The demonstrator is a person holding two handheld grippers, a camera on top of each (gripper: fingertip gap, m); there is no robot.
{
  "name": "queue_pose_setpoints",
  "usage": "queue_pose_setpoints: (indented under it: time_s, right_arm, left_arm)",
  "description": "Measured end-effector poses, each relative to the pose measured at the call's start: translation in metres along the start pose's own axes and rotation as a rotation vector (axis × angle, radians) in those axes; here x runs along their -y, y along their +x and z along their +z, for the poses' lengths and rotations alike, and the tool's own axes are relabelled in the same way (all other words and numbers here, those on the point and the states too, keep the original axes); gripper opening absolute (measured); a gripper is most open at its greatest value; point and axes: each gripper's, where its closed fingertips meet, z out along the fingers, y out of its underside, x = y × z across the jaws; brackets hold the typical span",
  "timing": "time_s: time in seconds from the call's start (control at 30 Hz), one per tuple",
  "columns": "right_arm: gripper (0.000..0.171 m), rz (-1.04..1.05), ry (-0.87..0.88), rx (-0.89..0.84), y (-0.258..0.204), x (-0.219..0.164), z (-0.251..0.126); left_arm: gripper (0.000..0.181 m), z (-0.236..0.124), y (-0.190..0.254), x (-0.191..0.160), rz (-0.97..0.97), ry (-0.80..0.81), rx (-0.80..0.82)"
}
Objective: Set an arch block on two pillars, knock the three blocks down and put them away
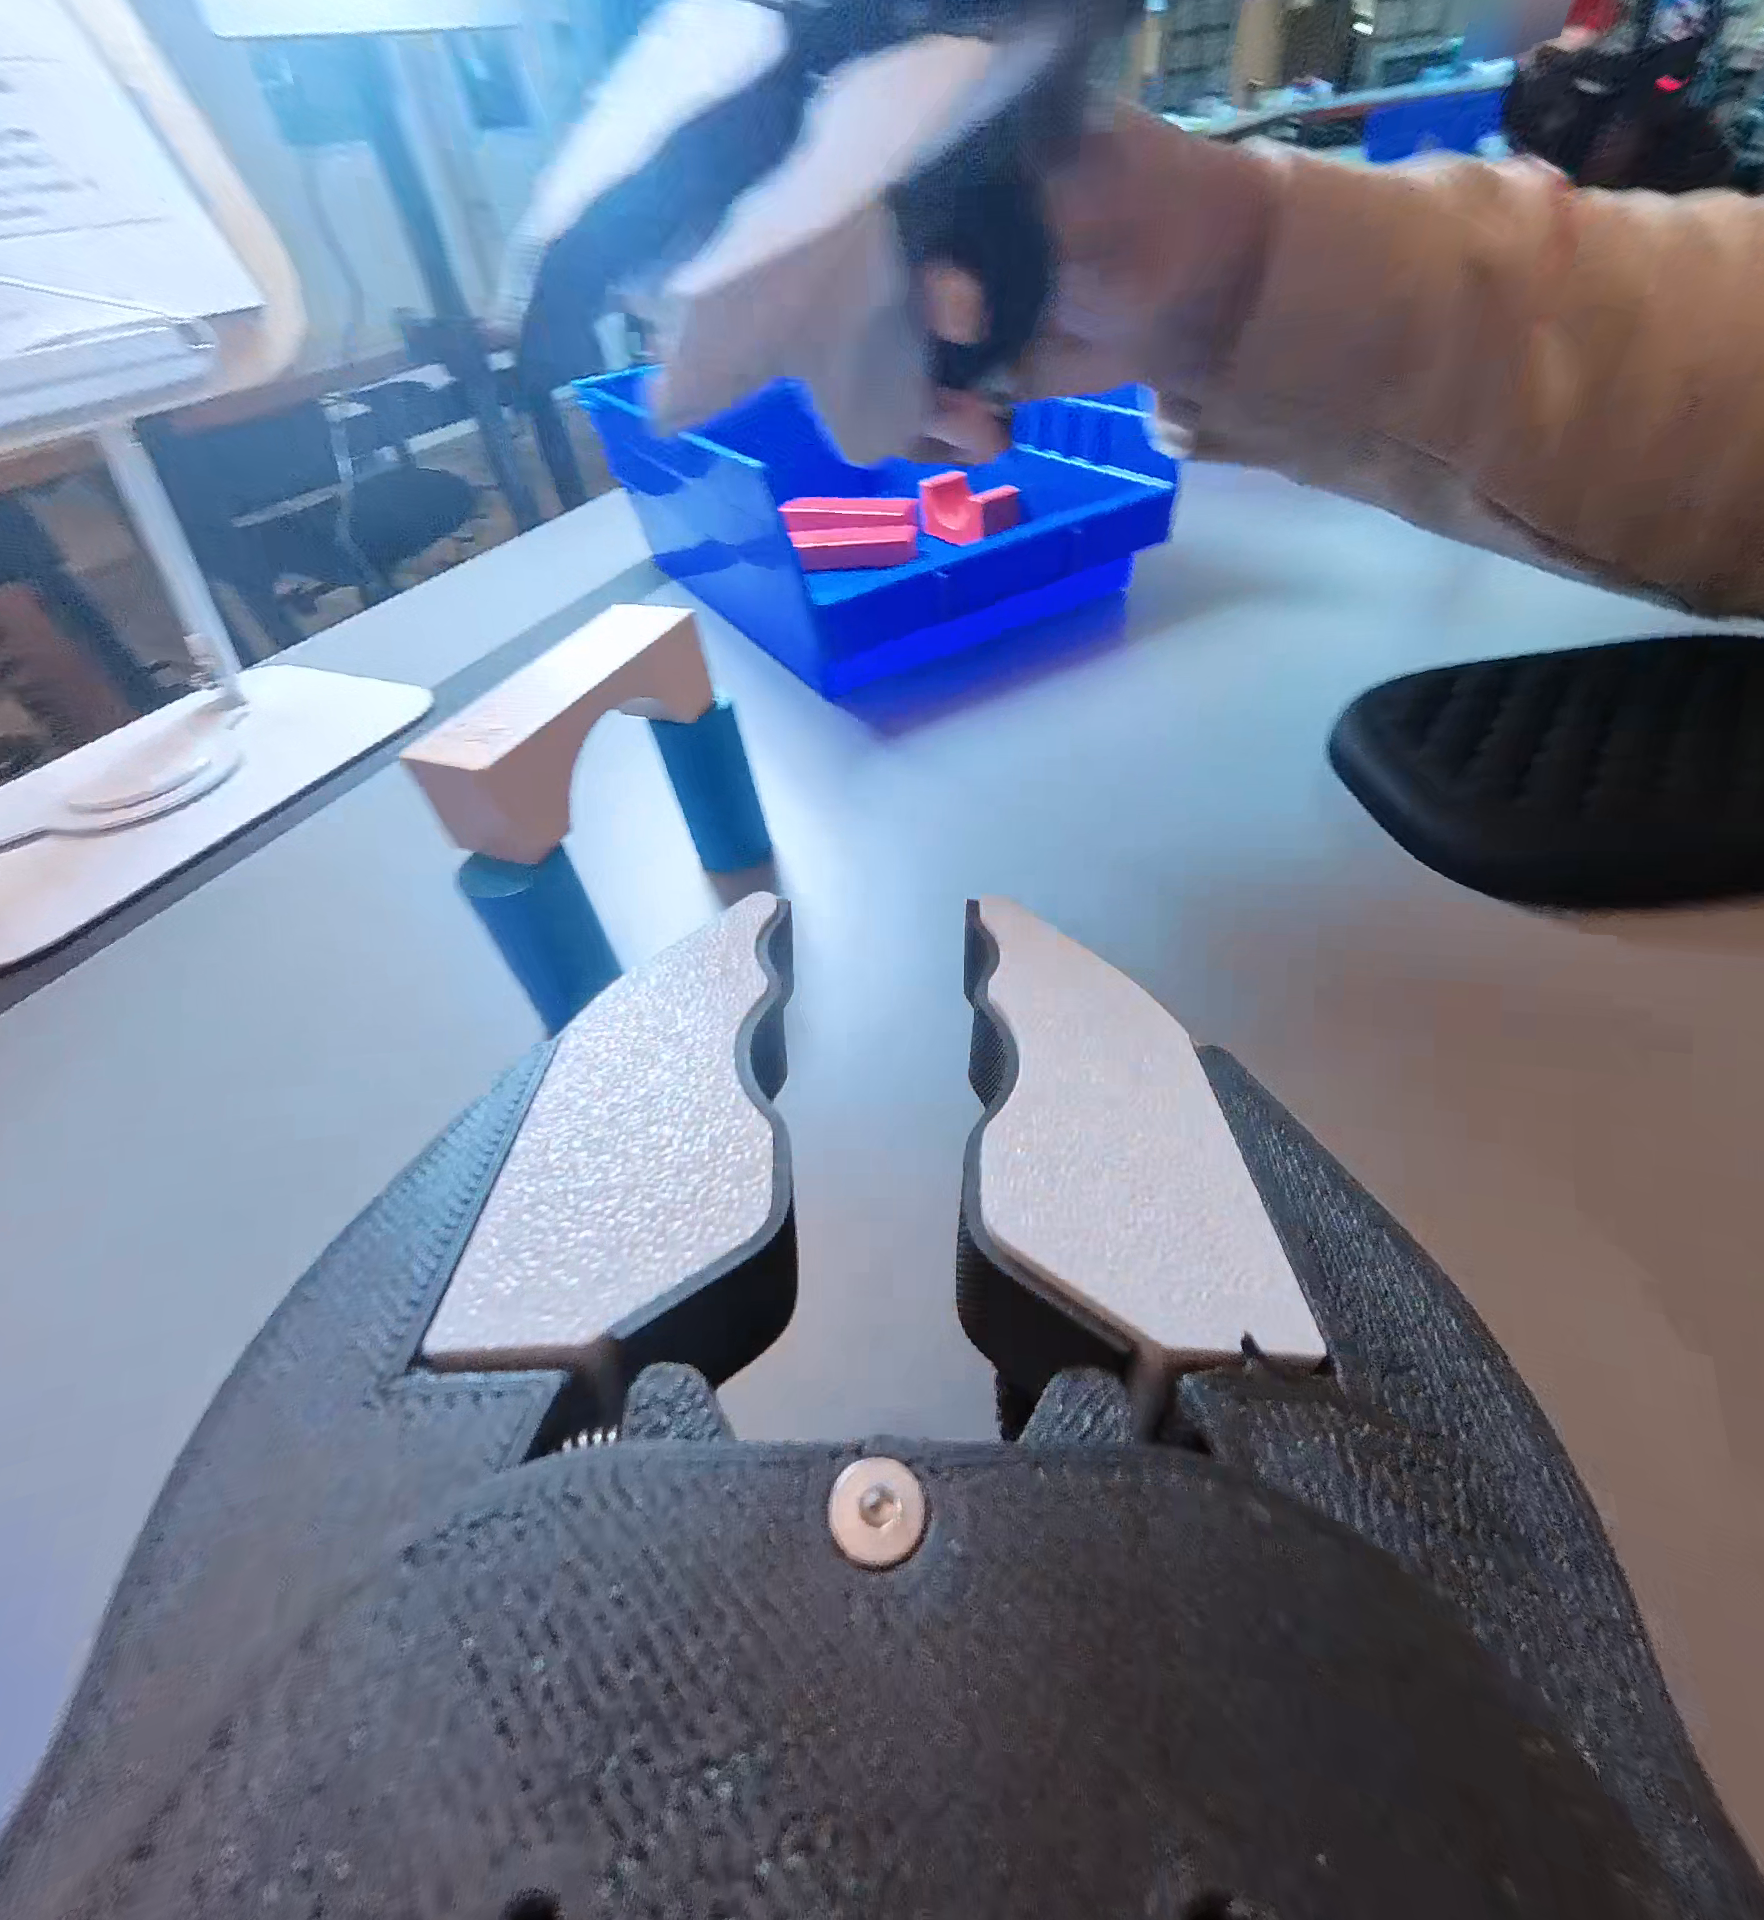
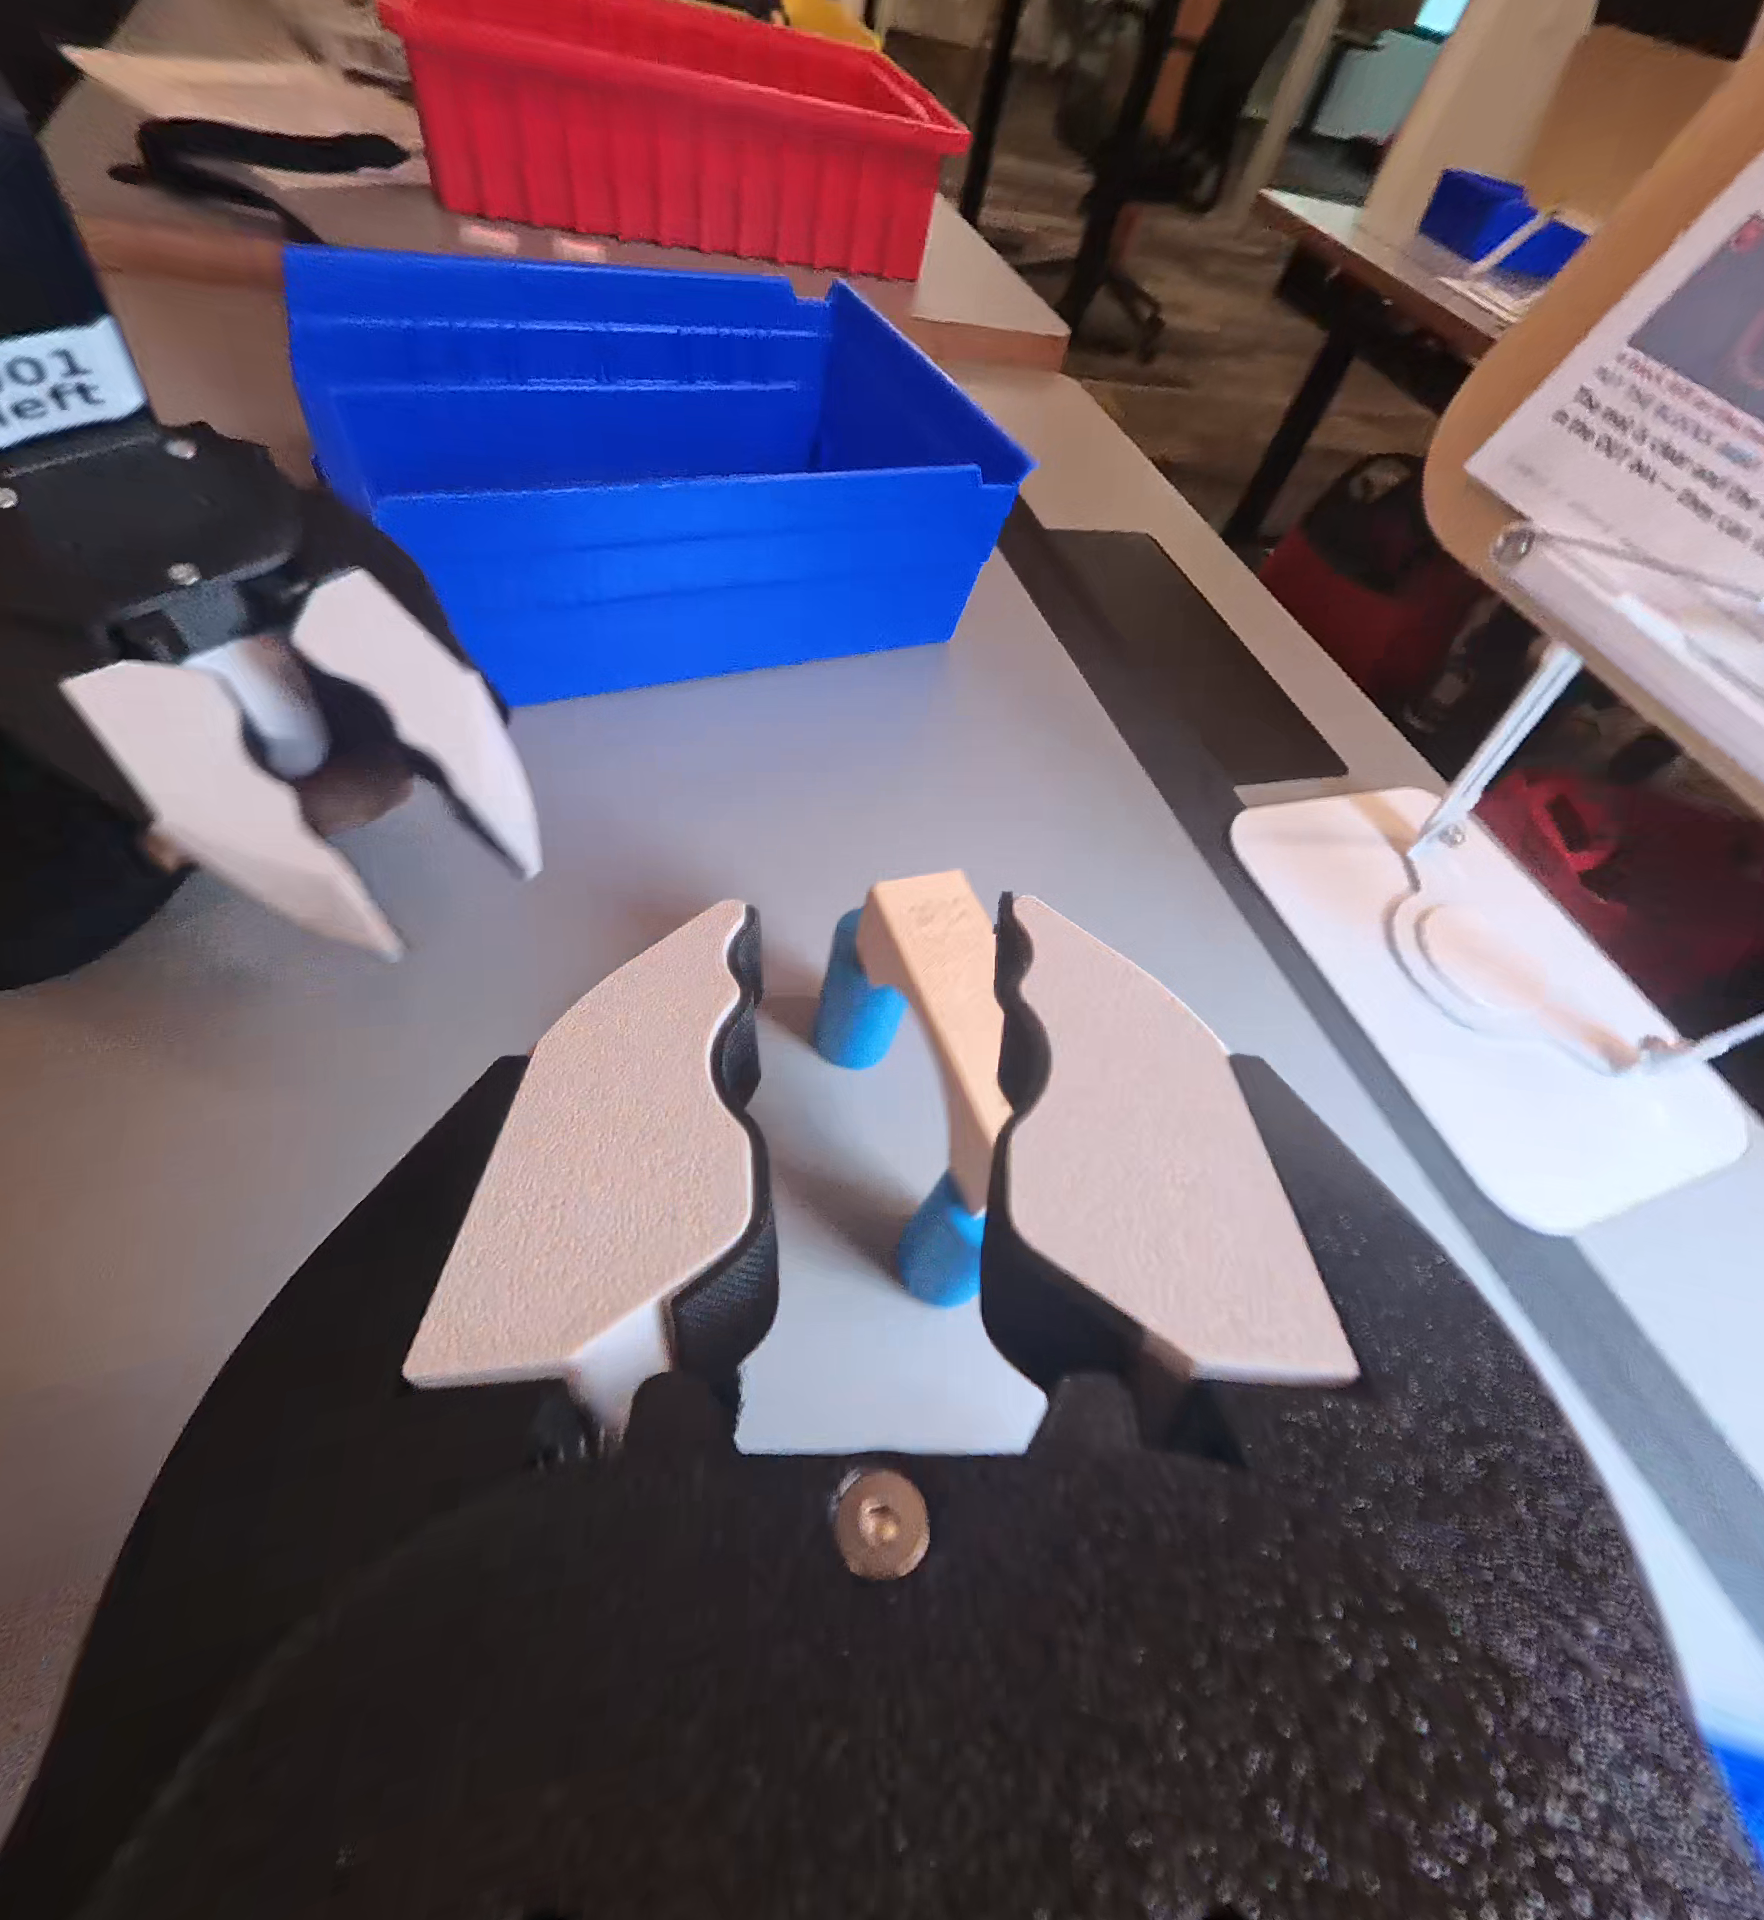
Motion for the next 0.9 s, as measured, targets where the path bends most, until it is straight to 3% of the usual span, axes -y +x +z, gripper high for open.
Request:
queue_pose_setpoints:
  time_s: [0.03,0.27,0.4,0.57,0.63,0.9]
  right_arm:
    - [0.042,0.022,0.007,-0.028,-0.006,-0.007,-0.004]
    - [0.040,0.157,-0.067,-0.276,-0.020,-0.080,-0.030]
    - [0.010,0.159,-0.115,-0.377,-0.007,-0.096,-0.048]
    - [0.000,0.215,-0.178,-0.397,-0.013,-0.104,-0.057]
    - [0.004,0.210,-0.203,-0.407,-0.018,-0.111,-0.058]
    - [0.061,0.196,-0.243,-0.390,-0.022,-0.127,-0.051]
  left_arm:
    - [0.032,-0.001,-0.006,0.000,-0.015,0.001,0.029]
    - [0.042,-0.004,-0.028,-0.004,-0.049,-0.013,0.152]
    - [0.051,-0.007,-0.041,-0.015,-0.054,-0.068,0.218]
    - [0.054,-0.017,-0.058,-0.021,-0.070,-0.101,0.293]
    - [0.056,-0.018,-0.061,-0.027,-0.107,-0.125,0.303]
    - [0.070,-0.014,-0.063,-0.042,-0.122,-0.214,0.315]
